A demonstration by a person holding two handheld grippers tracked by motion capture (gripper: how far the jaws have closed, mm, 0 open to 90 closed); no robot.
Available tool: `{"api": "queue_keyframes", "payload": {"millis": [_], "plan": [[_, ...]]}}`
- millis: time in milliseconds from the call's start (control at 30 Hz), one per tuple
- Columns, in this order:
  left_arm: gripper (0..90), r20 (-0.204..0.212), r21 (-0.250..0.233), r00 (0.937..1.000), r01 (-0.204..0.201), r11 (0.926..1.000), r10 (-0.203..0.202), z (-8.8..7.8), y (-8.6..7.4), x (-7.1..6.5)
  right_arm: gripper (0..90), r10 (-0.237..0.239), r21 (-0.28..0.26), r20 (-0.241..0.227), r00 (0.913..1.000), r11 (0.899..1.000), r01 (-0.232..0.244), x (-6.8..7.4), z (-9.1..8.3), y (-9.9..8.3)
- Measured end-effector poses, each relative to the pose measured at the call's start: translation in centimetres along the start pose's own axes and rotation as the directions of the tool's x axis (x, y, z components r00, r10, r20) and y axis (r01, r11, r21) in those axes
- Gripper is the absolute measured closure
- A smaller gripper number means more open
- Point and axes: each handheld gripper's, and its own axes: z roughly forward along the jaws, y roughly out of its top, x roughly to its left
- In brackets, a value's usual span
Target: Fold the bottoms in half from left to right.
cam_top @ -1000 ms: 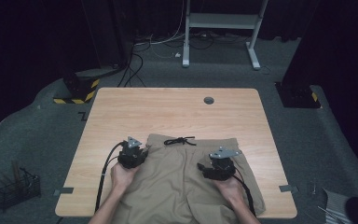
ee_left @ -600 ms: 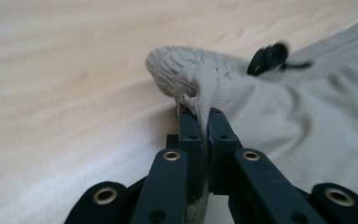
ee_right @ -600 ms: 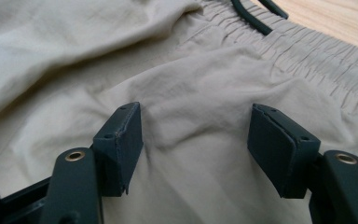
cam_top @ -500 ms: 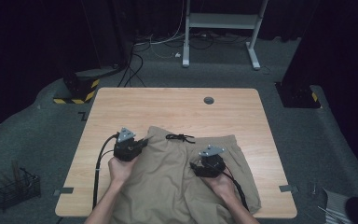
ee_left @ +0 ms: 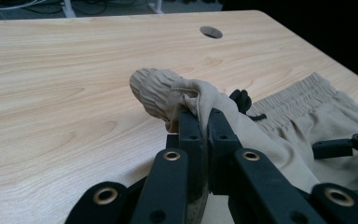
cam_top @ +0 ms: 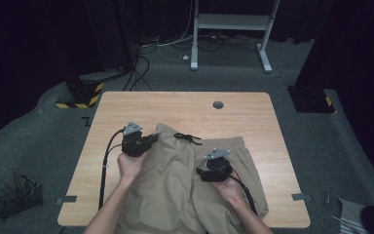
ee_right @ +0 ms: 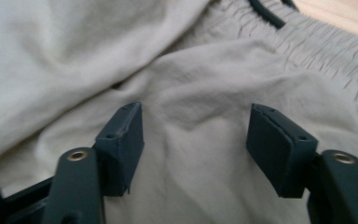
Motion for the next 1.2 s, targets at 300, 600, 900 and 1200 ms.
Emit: {"api": "queue_keyframes", "payload": {"millis": [300,600,900,1200], "plan": [[87.0,-0.011,-0.029,0.9996,0.026,0.9992,-0.027,0.4,2.3,1.0,36.2,-0.004,-0.029,0.007,1.0,1.0,0.005,-1.8,2.7,2.4],[87.0,-0.01,-0.028,0.9999,0.006,0.9996,-0.006,0.8,3.2,0.8,38.3,-0.041,-0.012,0.004,0.9992,0.999,0.041,-0.5,0.8,1.8],[86.9,0.073,-0.056,0.9973,-0.006,0.9984,0.01,1.8,3.9,-1.2,38.0,-0.007,-0.042,0.006,1.0,0.999,0.007,-0.8,2.0,1.5],[86.4,0.167,-0.006,0.9808,-0.101,0.9948,0.101,6.2,4.5,-5.9,37.6,-0.015,-0.029,0.019,0.9997,0.999,0.015,-0.6,2.2,2.4]]}}
